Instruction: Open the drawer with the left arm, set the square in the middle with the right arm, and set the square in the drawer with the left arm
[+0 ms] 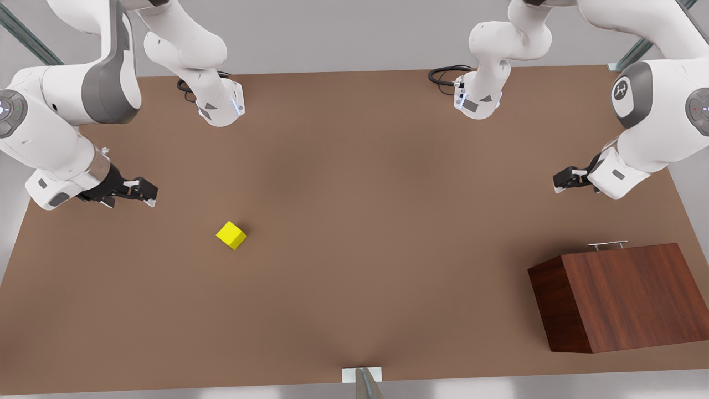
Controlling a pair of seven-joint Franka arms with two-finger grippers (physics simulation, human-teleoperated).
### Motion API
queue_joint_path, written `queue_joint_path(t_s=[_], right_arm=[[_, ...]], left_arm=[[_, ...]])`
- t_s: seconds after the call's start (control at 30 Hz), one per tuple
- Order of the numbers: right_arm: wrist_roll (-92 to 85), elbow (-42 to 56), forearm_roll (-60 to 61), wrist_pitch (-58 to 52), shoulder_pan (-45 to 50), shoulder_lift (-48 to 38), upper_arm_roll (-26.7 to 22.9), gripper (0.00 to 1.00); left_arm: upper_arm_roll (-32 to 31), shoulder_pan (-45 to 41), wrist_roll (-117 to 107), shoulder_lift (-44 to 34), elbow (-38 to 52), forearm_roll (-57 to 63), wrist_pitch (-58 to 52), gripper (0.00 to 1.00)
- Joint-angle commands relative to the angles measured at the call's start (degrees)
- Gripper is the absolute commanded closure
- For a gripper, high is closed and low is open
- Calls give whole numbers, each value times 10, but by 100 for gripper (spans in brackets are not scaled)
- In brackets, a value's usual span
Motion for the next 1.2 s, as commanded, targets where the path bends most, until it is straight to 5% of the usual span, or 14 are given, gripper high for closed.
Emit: queue_joint_path(t_s=[0.0, 0.1, 0.27, 0.43, 0.57, 0.73, 1.17], right_arm=[[0, 0, 0, 0, 4, 0, 1, 0], [8, -1, -1, -12, 4, 0, 3, 0], [29, -3, -3, 10, 7, 58, 5, 0], [256, -110, -6, 154, 87, 72, 6, 0], [473, -171, -1, 214, 95, 86, 27, 0], [530, -199, 0, 293, 95, 135, 42, 0], [437, -276, -3, 354, 31, 182, 43, 0]], left_arm=[[0, 1, 0, 0, 0, 2, 0, 0], [15, 1, -46, -26, -78, 39, 24, 0], [57, 16, -648, -54, -318, 42, 442, 0], [74, 54, -720, -73, -420, 44, 638, 0], [74, 67, -721, -72, -467, 45, 659, 0], [73, 73, -722, -64, -469, 40, 664, 0], [73, 85, -725, -18, -467, 39, 717, 0]])
